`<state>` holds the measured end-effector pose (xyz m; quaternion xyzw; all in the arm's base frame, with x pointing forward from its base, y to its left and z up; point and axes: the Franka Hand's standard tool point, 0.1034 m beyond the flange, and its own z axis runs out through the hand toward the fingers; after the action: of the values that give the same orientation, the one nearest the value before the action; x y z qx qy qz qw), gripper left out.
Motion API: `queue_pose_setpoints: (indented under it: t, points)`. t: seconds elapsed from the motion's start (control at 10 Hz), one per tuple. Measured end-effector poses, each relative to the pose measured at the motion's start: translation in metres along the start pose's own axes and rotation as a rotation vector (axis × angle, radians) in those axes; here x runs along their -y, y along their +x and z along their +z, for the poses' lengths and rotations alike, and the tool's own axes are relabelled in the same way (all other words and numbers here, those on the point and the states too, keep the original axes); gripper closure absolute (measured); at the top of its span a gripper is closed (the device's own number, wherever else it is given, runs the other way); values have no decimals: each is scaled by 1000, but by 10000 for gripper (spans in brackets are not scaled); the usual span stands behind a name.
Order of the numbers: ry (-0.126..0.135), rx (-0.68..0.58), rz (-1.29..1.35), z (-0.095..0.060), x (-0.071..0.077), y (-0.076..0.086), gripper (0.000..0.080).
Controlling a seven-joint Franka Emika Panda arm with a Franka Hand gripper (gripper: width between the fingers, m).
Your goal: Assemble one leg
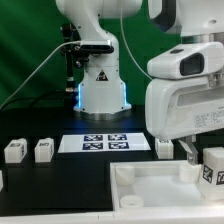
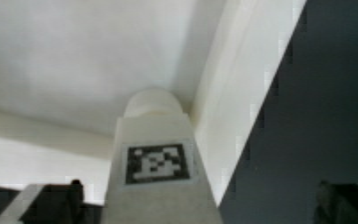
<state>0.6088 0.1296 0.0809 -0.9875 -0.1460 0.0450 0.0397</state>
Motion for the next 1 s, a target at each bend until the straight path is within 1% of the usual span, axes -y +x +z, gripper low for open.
queue_pose_setpoints:
  t: [0.1,0.2,0.4,0.5,0.6,0.7,0.8,0.9,1.0]
  points:
    - [-6,40,-28,2,-9,10,150]
    - [-19,19,-40,7,-17,18,150]
    - [-21,26,-23,14,-18,19,150]
    - [-21,22,-26,14,-17,20,150]
    - [-21,22,-26,14,-17,20,258]
    - [-21,22,13,14,-17,20,395]
    - [-24,22,12,14,-19,19,395]
    - [-24,22,122,15,-19,19,521]
    - [-25,20,246,15,-18,19,522]
